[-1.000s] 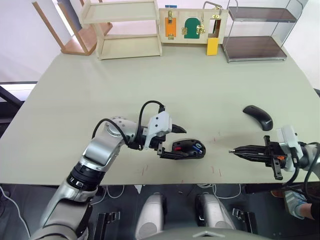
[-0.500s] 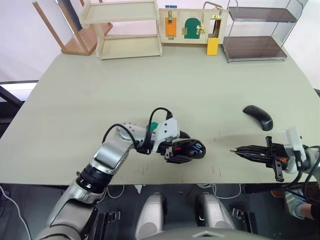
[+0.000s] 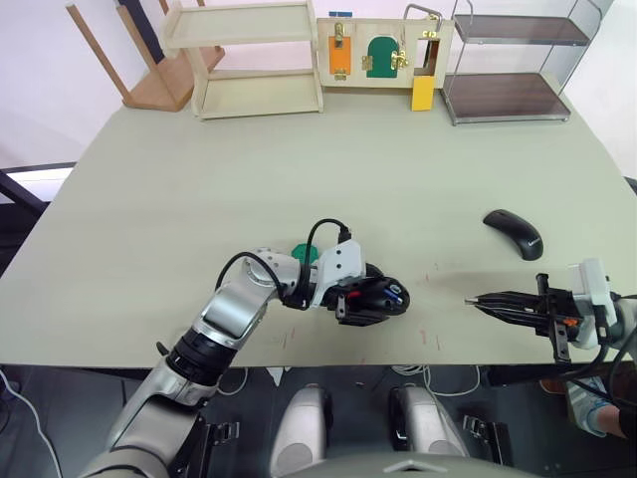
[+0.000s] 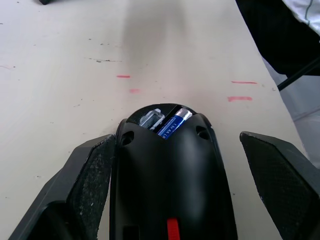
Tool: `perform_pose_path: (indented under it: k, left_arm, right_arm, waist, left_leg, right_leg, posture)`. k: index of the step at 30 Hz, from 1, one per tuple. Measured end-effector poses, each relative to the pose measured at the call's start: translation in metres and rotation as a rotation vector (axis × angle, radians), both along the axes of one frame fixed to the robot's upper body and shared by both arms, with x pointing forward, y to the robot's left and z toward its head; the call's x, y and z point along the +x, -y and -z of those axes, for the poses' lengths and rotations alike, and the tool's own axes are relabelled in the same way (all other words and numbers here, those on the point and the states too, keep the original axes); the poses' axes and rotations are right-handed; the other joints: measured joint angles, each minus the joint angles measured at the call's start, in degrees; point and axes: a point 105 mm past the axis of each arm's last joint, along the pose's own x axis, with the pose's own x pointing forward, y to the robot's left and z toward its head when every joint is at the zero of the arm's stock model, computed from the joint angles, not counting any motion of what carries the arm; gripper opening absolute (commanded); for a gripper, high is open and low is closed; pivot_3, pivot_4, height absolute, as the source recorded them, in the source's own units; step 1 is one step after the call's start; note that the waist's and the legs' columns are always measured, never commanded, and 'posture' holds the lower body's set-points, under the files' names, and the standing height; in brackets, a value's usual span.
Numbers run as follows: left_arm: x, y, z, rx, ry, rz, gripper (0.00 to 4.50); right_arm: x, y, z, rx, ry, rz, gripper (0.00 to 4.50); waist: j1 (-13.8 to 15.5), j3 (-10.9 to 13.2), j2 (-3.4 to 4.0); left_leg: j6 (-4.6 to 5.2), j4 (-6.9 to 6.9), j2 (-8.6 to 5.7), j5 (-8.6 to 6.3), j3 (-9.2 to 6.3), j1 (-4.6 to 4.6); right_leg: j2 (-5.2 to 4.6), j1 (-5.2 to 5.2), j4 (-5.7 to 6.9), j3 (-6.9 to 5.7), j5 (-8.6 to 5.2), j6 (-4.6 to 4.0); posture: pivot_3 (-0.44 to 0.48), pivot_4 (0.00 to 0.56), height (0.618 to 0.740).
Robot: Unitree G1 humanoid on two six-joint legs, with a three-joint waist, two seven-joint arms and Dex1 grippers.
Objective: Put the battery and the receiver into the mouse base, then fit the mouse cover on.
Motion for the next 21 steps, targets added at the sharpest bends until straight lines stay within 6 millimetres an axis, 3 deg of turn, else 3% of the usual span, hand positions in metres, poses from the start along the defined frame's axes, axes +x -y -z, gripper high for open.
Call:
perform_pose_path:
  k: [5,21]
  left_arm:
    - [0.003,-0.002,0.017,0.047,-0.027,-0.030,4.23]
    - [0.005,0.006,0.019,0.019,-0.037,-0.045,4.23]
  right_arm:
    - [-0.001,0.001,0.001,0.007,-0.001,0.006,0.00]
    - [-0.002,0.002,0.002,0.008,-0.005,0.009,0.00]
  waist:
    - [-0.02,0.00,0.00]
    - [0.10,0.00,0.00]
  left_leg:
    - [0.00,0.01,0.00,0.00,-0.01,-0.01]
    - [0.00,0.04,0.00,0.00,-0.01,0.00]
  right_leg:
    - [0.00,0.00,0.02,-0.01,0.00,0.00]
    - [0.00,0.01,0.05,-0.01,0.00,0.00]
  posture:
    - [0.000,0.150,0.740]
    - [0.000,0.150,0.740]
